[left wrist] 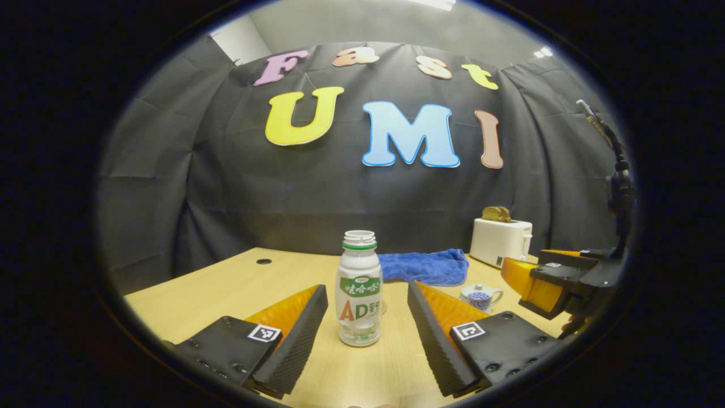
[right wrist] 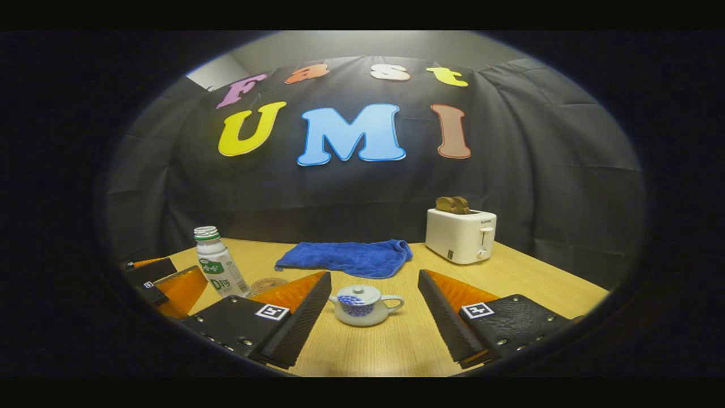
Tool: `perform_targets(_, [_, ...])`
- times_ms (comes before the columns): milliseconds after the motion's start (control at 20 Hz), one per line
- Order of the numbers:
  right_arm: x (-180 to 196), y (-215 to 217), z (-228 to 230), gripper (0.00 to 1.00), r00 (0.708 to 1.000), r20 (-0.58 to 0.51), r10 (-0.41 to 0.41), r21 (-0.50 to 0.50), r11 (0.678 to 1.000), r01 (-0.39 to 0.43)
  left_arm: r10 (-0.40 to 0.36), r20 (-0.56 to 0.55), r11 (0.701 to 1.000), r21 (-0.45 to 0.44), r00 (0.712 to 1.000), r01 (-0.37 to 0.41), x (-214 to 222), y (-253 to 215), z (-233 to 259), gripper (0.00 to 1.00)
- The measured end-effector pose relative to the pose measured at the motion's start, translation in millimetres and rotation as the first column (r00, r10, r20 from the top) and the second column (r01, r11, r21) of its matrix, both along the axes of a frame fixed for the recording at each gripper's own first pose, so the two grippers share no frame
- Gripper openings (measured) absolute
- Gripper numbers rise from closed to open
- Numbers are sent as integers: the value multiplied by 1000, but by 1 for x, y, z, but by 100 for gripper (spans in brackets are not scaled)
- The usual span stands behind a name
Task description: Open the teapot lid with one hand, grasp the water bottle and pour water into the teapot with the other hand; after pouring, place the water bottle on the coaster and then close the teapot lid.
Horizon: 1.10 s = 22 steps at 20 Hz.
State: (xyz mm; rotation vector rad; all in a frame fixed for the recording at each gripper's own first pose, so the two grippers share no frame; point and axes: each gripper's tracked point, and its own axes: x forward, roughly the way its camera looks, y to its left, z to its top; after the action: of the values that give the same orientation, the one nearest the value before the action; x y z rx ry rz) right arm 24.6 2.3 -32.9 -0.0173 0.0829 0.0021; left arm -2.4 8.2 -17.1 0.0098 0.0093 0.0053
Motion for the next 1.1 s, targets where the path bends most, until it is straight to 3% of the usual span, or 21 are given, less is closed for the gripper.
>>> perform_targets(50, [5,0,-3,94,1000,-10,-1,-13,1000,0,1,-4,1000,-5,1000,-1,1,2,-2,99])
perform_targets(100, [13,1,-10,86,1000,-27,3,-20,1000,-4,1,-7,1000,-10,1000,-1,1,3,-3,99])
perform_targets(250, [28,5,-21,84,998,-64,14,-29,999,-15,3,-9,1000,-6,1000,-3,1,6,-5,97])
perform_targets(350, [40,13,-36,75,992,-118,39,-7,999,-40,0,-2,1000,-10,1000,0,2,7,-4,94])
perform_targets(400, [46,15,-41,73,989,-138,48,-5,999,-49,-3,-1,1000,-14,1000,3,2,8,-4,99])
perform_targets(500, [53,18,-49,71,988,-148,49,-15,999,-51,-6,-5,1000,-18,1000,6,6,8,-7,99])
perform_targets(600, [57,14,-47,51,988,-151,31,-5,999,-32,-7,-9,1000,-19,1000,7,7,9,-9,99])
perform_targets(700, [61,13,-51,14,986,-164,26,-12,1000,-28,-8,-14,1000,-22,1000,8,8,10,-12,99])
perform_targets(750, [63,14,-51,14,986,-163,31,-12,999,-33,-8,-16,1000,-25,1000,8,9,11,-13,99])
perform_targets(800, [65,16,-51,30,986,-162,31,-18,999,-35,-8,-18,1000,-28,1000,8,10,11,-14,99])
perform_targets(1100, [71,18,-55,30,987,-159,32,-103,993,-49,-9,-21,999,-40,1000,9,12,13,-15,99])
